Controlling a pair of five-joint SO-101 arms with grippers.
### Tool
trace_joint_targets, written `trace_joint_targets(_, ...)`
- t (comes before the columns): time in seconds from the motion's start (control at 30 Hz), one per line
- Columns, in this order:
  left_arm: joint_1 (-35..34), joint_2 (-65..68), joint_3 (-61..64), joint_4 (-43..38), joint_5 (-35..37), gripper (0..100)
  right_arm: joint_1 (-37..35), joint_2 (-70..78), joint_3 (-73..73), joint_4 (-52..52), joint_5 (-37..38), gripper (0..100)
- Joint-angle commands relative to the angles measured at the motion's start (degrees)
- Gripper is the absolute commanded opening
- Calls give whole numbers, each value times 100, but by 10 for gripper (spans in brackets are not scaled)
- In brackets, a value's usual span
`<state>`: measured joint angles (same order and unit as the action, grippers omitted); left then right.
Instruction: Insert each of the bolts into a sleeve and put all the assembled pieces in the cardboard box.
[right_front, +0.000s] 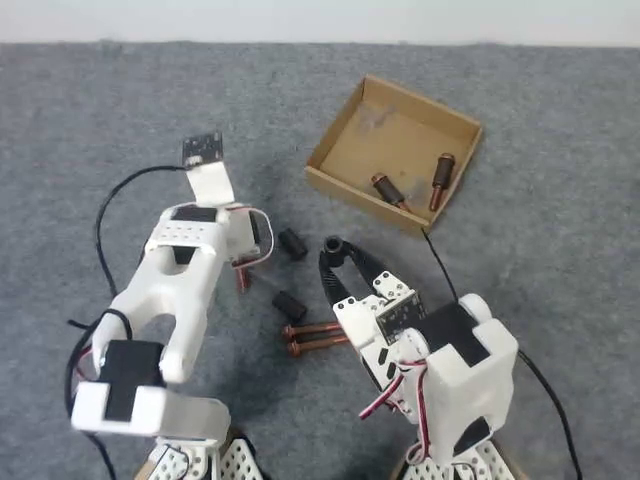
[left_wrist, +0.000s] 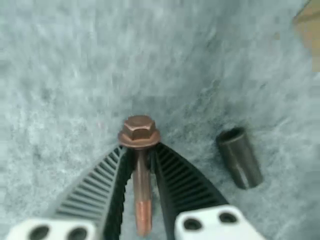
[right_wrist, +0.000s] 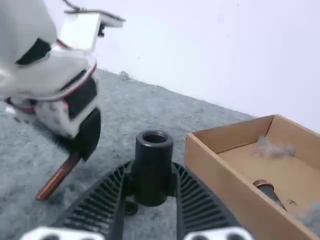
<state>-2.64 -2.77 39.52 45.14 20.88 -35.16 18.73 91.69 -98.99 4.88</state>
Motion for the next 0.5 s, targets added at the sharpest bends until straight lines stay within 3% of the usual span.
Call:
trace_joint_targets(0.0, 35, -1143, -409, -123, -44, 10, 13, -286, 158, -171, 114, 7)
trace_joint_targets(0.47, 35, -3385, -400, -158, -44, 12, -13, -286, 149, -171, 105, 7)
